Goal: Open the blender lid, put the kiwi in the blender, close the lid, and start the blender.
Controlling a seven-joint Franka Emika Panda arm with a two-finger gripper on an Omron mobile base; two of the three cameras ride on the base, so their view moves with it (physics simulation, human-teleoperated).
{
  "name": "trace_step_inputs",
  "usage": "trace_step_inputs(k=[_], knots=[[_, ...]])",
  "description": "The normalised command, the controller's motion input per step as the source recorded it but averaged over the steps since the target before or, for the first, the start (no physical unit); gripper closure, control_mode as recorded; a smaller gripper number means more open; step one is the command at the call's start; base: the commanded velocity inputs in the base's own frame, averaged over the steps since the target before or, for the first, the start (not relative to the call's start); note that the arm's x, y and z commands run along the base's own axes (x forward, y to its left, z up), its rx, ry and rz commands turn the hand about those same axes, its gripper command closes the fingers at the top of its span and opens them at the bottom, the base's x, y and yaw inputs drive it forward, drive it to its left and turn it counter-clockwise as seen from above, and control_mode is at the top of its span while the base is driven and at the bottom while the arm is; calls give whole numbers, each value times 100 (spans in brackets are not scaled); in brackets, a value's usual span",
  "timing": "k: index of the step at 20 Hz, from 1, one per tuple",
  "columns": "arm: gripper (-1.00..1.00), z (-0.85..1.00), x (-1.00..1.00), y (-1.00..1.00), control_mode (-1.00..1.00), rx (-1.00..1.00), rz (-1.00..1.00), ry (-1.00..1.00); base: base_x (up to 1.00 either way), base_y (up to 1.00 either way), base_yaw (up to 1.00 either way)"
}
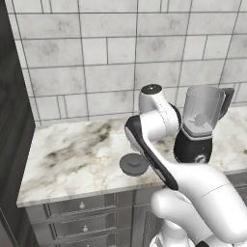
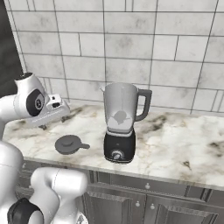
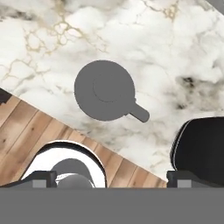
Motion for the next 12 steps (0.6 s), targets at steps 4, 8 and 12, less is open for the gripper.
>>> trace_step_inputs(k=[4,8,12], knots=[[-100,-66,21,4,-100,0,0,5,0,0,0],[-100,-52,25,0,-100,4,0,10,0,0,0],[-100,-63,12,3,-100,8,0,18,0,0,0]])
